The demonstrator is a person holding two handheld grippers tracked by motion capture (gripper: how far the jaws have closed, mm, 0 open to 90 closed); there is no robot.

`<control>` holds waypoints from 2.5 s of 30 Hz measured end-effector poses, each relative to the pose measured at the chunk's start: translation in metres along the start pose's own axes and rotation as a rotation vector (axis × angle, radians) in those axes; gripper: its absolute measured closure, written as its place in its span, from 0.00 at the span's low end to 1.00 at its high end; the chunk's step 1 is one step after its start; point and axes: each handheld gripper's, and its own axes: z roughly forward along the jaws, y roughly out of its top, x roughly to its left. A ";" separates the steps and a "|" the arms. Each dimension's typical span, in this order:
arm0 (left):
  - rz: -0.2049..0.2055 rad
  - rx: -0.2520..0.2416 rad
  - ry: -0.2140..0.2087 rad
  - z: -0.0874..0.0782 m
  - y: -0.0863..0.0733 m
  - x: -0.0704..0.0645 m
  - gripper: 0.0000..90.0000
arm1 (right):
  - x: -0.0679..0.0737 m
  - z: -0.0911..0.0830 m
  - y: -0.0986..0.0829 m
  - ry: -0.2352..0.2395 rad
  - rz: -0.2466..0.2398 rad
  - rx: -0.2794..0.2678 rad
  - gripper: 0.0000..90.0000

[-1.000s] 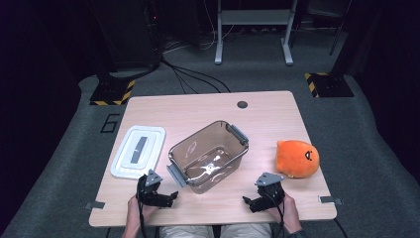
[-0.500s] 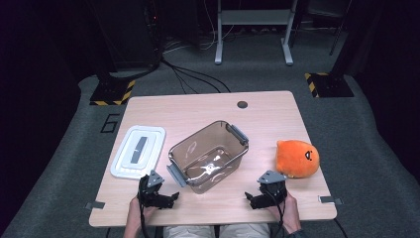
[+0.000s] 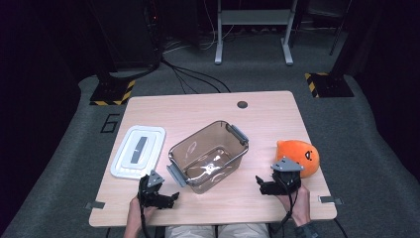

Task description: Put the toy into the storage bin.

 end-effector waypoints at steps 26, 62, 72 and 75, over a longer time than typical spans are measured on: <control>-0.001 0.000 0.000 0.000 0.000 0.000 0.00 | -0.079 -0.010 0.023 -0.203 0.151 0.052 0.01; -0.002 0.002 -0.001 0.000 0.000 0.000 0.01 | -0.098 -0.006 0.010 -0.164 0.211 -0.016 0.77; -0.001 0.004 -0.003 -0.001 0.000 0.000 0.01 | -0.082 -0.016 0.031 -0.116 0.164 -0.064 0.76; -0.004 0.002 -0.004 0.000 0.000 0.000 0.01 | -0.077 -0.019 0.037 -0.100 0.147 -0.078 0.76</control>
